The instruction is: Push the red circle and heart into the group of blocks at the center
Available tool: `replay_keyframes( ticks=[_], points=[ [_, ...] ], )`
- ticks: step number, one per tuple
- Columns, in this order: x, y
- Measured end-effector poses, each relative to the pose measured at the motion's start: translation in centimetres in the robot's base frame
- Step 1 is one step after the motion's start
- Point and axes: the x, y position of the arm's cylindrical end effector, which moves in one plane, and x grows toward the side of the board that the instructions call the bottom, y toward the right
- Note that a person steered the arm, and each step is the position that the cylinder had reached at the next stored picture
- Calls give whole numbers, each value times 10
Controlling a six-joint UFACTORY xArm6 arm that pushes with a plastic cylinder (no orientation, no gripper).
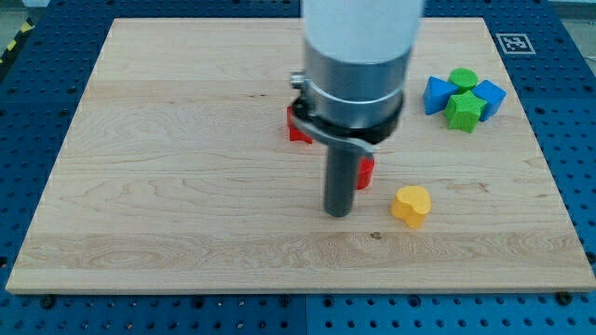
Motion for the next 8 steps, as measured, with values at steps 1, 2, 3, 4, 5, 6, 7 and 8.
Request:
replay_keyframes(
  ticks=[1,2,3,4,5,6,7,8],
  points=[
    [-4,32],
    [-17,30],
    [-34,6],
    [-50,-9],
    [-65,-9],
    [-72,-14],
    [-14,-17],
    [39,6]
  ],
)
